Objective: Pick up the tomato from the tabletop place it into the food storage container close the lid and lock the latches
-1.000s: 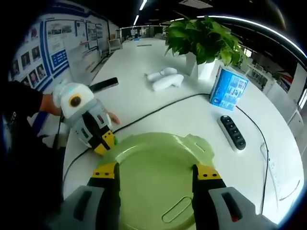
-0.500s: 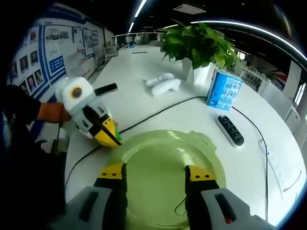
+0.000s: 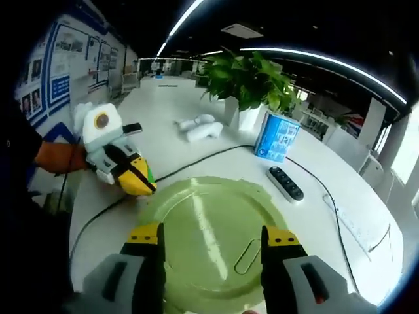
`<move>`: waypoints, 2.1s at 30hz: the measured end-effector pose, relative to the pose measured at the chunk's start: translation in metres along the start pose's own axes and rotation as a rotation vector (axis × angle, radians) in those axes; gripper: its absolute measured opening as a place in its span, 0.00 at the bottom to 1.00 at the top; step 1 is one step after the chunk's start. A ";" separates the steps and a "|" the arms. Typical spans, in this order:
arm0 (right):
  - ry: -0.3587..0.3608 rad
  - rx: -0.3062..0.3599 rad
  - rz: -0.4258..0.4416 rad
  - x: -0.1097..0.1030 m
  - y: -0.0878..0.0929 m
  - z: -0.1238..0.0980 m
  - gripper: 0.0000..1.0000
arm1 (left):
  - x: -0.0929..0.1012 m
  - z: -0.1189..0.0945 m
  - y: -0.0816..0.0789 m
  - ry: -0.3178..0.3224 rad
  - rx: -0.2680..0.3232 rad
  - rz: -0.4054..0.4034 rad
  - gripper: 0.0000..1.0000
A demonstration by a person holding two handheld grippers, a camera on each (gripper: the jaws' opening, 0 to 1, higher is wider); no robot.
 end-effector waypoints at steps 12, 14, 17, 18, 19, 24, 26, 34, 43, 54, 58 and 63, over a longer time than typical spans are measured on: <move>0.273 0.263 0.152 0.010 0.011 -0.030 0.46 | -0.031 0.036 -0.032 -0.021 0.082 0.096 0.10; 0.302 0.318 0.186 0.004 0.007 -0.042 0.46 | -0.032 0.038 -0.026 -0.024 0.097 0.027 0.10; 0.338 0.397 0.270 -0.011 0.002 -0.063 0.48 | -0.029 0.033 -0.015 -0.021 0.048 0.054 0.10; 0.352 0.418 0.292 -0.015 0.003 -0.069 0.48 | -0.029 0.033 -0.012 -0.025 0.034 0.044 0.10; 0.376 0.430 0.317 -0.019 0.005 -0.074 0.48 | -0.029 0.030 -0.005 -0.036 -0.009 0.007 0.10; 0.478 0.352 0.324 -0.050 0.032 -0.076 0.54 | -0.032 0.020 -0.002 -0.073 -0.011 -0.064 0.10; 0.496 0.316 0.314 -0.055 0.037 -0.069 0.54 | -0.034 0.019 -0.001 -0.082 -0.020 -0.120 0.08; 0.611 0.292 0.283 -0.049 0.036 -0.060 0.33 | -0.029 0.017 0.006 -0.039 -0.037 -0.385 0.14; 0.569 0.284 0.254 -0.050 0.037 -0.061 0.29 | -0.024 0.019 0.008 -0.043 -0.045 -0.434 0.18; 0.322 0.320 0.168 -0.035 0.049 -0.078 0.29 | 0.011 0.008 0.006 -0.054 -0.078 -0.343 0.18; 0.234 0.335 0.149 -0.029 0.052 -0.082 0.29 | 0.024 0.004 0.006 -0.057 -0.091 -0.292 0.18; 0.123 0.342 0.124 -0.020 0.057 -0.089 0.30 | 0.041 0.002 0.006 -0.045 -0.107 -0.258 0.18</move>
Point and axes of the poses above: the point that each gripper's makers call its tool centre point, and the gripper's own axes: z roughly forward along the fingers, x roughly to its right, y roughly out of its underside, the point moved 3 cm from there along -z, roughly backward along the fingers, and after that the axes turned 11 degrees about x, right-handed, at the moved point
